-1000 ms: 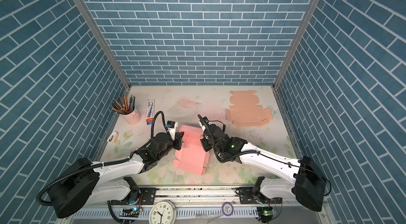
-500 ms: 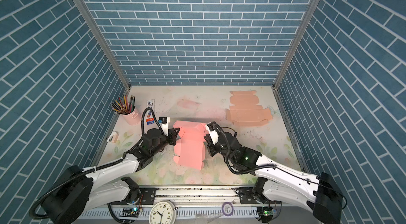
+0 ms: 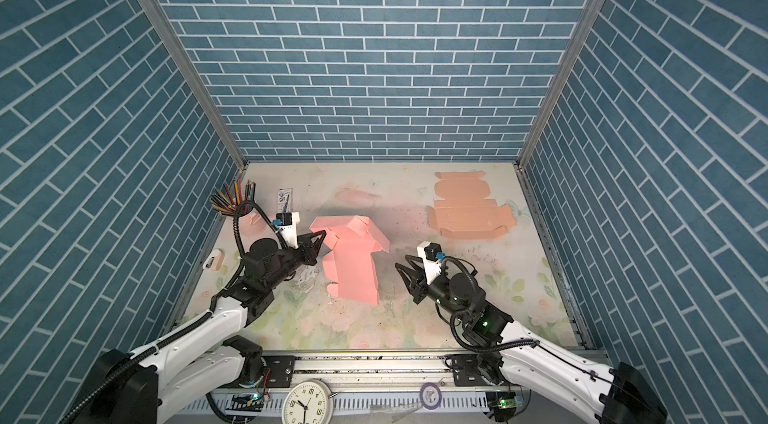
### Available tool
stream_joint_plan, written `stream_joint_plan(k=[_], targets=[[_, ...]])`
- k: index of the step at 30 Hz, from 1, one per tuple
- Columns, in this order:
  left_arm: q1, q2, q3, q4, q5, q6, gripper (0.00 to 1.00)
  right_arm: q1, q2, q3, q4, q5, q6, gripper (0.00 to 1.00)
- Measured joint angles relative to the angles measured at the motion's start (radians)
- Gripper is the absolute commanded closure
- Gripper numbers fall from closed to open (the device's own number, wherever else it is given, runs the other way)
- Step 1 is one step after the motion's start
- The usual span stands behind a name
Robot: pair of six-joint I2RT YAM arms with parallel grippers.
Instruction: Fold the paper box
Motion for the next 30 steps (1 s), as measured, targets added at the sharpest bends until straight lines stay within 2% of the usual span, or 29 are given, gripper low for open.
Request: stream_joint_plan(k=[5, 14, 30], targets=[[0.002, -0.005, 0.0, 0.002, 0.062, -0.01, 0.95, -0.032, 0.027, -0.014, 0.121, -0.067, 0.034, 0.62], [0.003, -0.006, 0.0, 0.027, 0.145, -0.031, 0.94, -0.034, 0.172, 0.012, 0.274, -0.167, 0.064, 0.63], [-0.009, 0.009, 0.013, 0.079, 0.205, -0.063, 0.94, -0.034, 0.319, 0.079, 0.464, -0.26, 0.116, 0.59]])
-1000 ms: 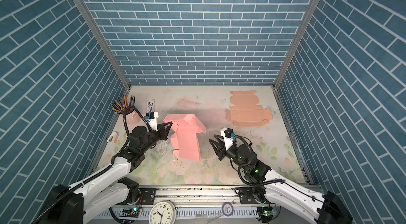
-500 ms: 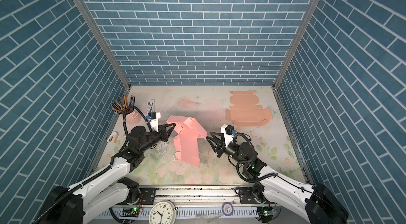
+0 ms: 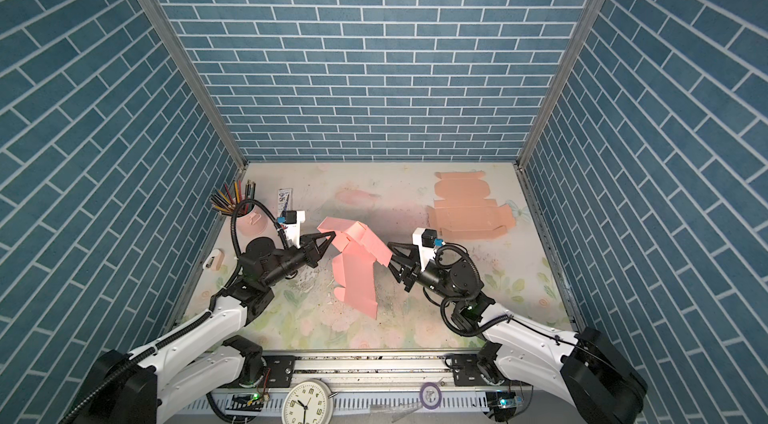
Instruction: Fold the paper box
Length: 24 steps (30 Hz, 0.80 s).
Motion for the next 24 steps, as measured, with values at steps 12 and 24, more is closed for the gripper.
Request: stream_joint_plan(k=[12, 24], targets=[[-0.008, 0.015, 0.0, 0.008, -0.027, 0.001, 0.94, 0.0, 0.083, 0.003, 0.068, -0.004, 0.055, 0.73], [-0.009, 0.019, 0.0, 0.01, -0.047, 0.007, 0.94, 0.0, 0.061, 0.003, 0.008, 0.021, 0.059, 0.73]])
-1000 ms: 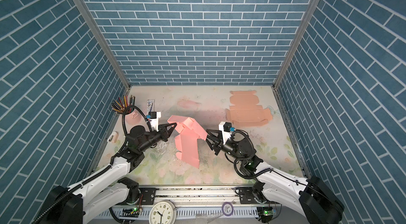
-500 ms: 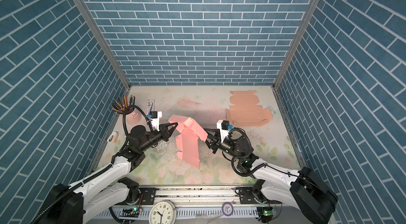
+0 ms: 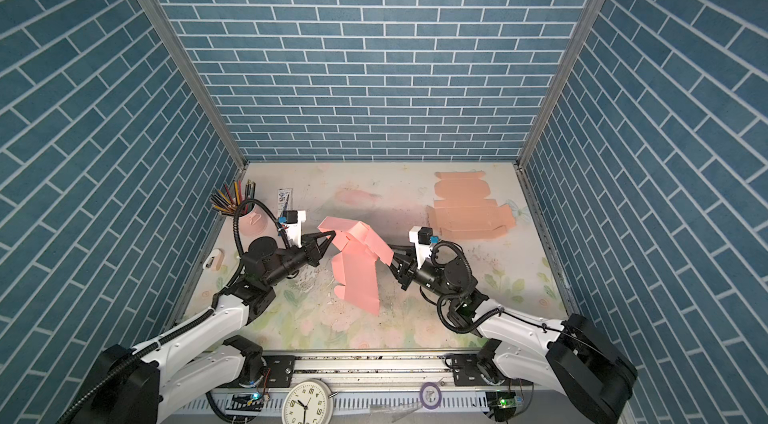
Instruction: Fold the paper box
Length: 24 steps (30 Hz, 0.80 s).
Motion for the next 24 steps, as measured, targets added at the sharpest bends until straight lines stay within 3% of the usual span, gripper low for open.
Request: stream_joint_plan(k=[24], targets=[[0.063, 0.064, 0.0, -0.069, -0.015, 0.006, 0.95, 0.0, -0.316, -0.055, -0.348, 0.134, -0.082, 0.72]])
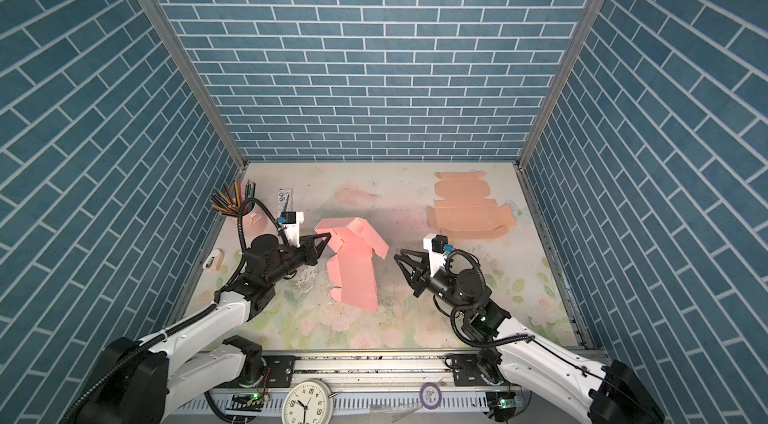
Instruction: Fold the paper box
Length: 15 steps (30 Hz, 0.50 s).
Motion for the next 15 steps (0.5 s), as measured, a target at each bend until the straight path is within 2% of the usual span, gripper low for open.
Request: stream_joint_plan(k=[15], targets=[[0.003, 0.052, 0.0, -0.055, -0.006, 0.031, 0.95, 0.0, 0.061, 0.08, -0.064, 0.008, -0.05, 0.72]])
